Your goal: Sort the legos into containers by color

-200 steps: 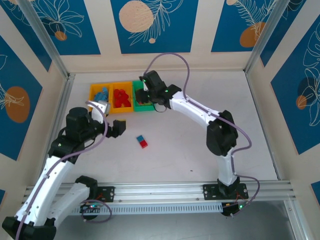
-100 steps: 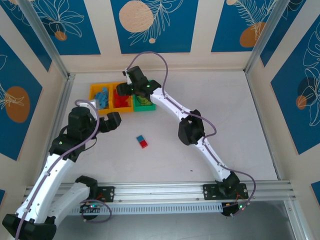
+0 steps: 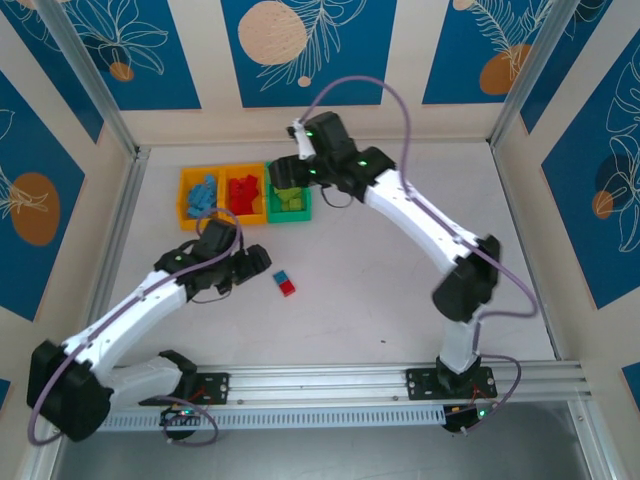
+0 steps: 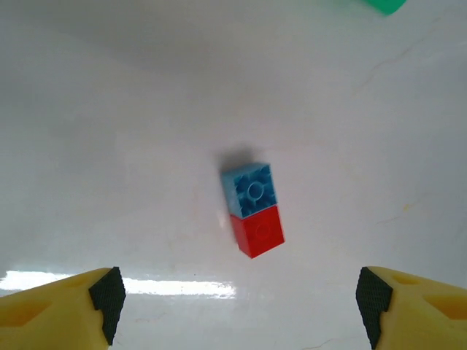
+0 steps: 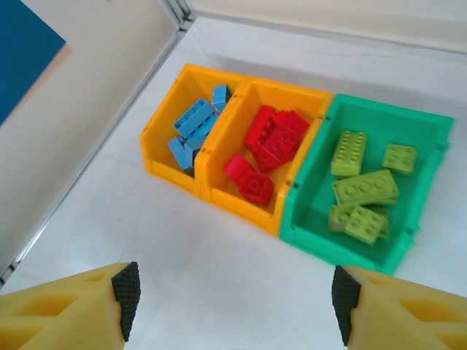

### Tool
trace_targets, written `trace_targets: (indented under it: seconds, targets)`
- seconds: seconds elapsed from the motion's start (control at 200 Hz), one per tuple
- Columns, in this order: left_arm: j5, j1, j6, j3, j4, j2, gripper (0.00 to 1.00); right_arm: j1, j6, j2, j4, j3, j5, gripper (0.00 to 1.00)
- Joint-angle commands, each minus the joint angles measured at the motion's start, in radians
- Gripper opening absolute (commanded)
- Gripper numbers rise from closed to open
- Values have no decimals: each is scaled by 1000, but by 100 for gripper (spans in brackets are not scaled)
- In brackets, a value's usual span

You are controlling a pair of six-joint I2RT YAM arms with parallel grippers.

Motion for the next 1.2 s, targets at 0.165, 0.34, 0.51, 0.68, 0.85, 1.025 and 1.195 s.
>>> trace_targets:
  seconds: [0.165, 0.34, 0.51, 0.68, 0.85, 1.025, 1.195]
  targets:
    - [29, -66, -182, 26, 144, 268, 88, -38, 77, -299, -26, -434, 67, 78]
    - [49, -78, -120, 132, 124, 457, 81, -78, 129, -404, -40, -572, 61, 79]
    - [73, -102, -90, 188, 121, 576, 66, -96, 132, -433, -60, -587, 59, 80]
    - [6, -108, -85, 203, 75, 600, 51, -93, 133, -436, -77, -585, 32, 80]
    - [-56, -106, -57, 208, 31, 595, 37, -74, 177, -446, -111, -622, -47, 80]
    - [-66, -105, -14, 227, 22, 596, 27, -7, 258, -479, -83, -696, -116, 80]
    - [-136, -81, 69, 283, -44, 526, 24, 68, 309, -473, -73, -717, -130, 79]
